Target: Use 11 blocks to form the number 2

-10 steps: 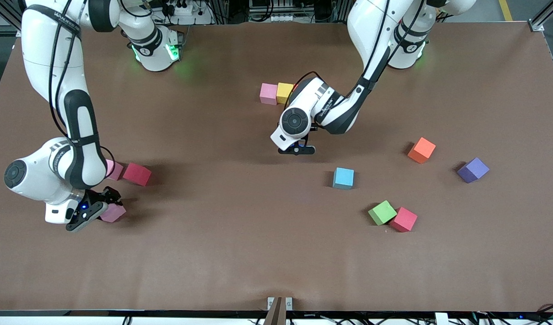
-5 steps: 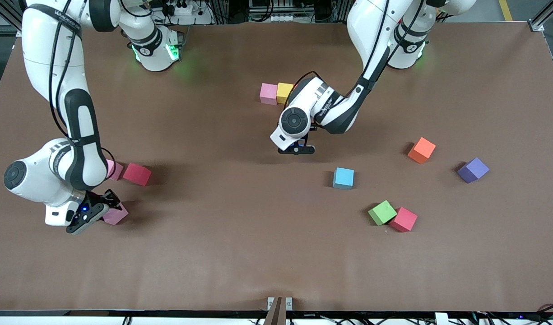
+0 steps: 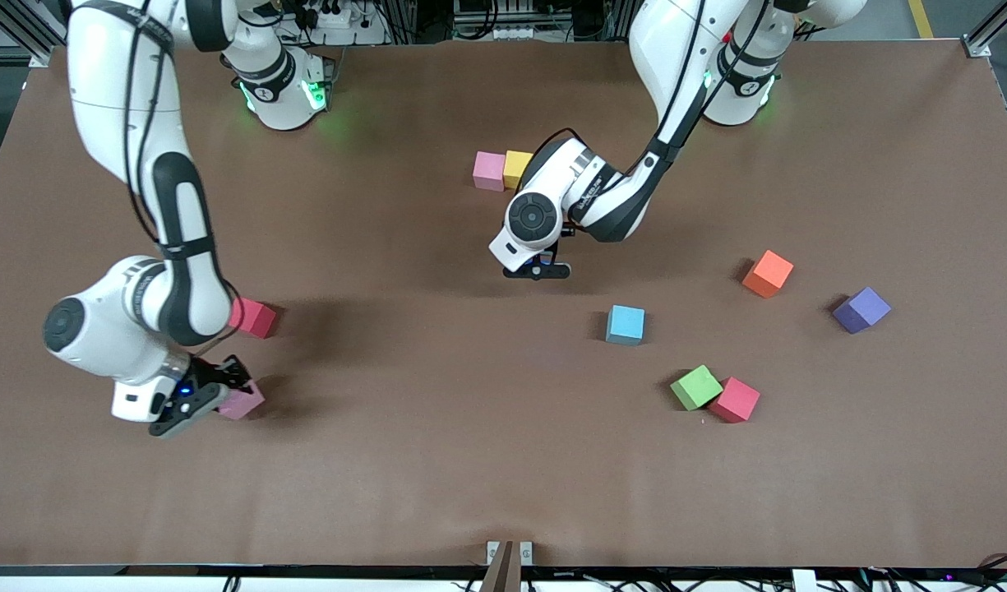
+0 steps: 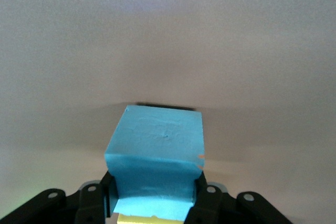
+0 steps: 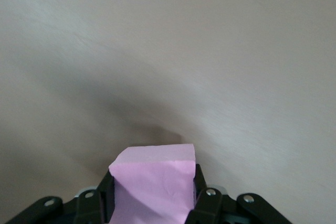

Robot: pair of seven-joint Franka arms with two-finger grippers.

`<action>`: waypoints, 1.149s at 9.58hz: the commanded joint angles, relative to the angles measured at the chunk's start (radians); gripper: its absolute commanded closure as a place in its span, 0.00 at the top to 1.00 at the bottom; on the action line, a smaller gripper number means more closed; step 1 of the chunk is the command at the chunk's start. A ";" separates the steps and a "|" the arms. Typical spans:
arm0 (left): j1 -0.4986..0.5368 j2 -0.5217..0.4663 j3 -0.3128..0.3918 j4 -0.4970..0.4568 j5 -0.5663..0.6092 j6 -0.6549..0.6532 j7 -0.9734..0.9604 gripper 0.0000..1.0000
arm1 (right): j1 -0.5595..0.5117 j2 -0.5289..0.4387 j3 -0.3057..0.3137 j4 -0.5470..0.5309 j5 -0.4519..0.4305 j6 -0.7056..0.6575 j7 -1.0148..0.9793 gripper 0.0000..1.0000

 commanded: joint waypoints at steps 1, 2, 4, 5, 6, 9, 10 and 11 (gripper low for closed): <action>-0.015 -0.002 0.010 -0.012 -0.016 0.009 -0.009 0.00 | 0.066 -0.029 -0.002 -0.009 0.015 -0.011 0.124 0.16; -0.015 -0.002 0.010 -0.017 -0.015 0.009 -0.010 0.00 | 0.095 -0.033 -0.002 -0.010 0.015 -0.011 0.182 0.16; -0.015 -0.004 0.009 -0.024 -0.013 0.009 -0.010 0.00 | 0.158 -0.042 -0.002 -0.015 0.015 -0.011 0.296 0.16; -0.015 -0.002 0.009 -0.024 -0.013 0.010 -0.010 0.00 | 0.181 -0.049 -0.002 -0.015 0.015 -0.011 0.344 0.16; -0.015 -0.002 0.007 -0.024 -0.013 0.010 -0.010 0.00 | 0.201 -0.050 -0.002 -0.015 0.015 -0.012 0.376 0.16; -0.015 -0.002 0.000 -0.027 -0.013 0.023 -0.013 0.00 | 0.244 -0.055 -0.002 -0.010 0.017 -0.026 0.419 0.16; -0.015 -0.002 -0.002 -0.034 -0.013 0.023 -0.013 0.00 | 0.247 -0.062 -0.002 -0.010 0.015 -0.035 0.436 0.16; -0.015 -0.004 -0.003 -0.034 -0.013 0.024 -0.013 0.00 | 0.262 -0.067 -0.004 -0.010 0.017 -0.057 0.466 0.16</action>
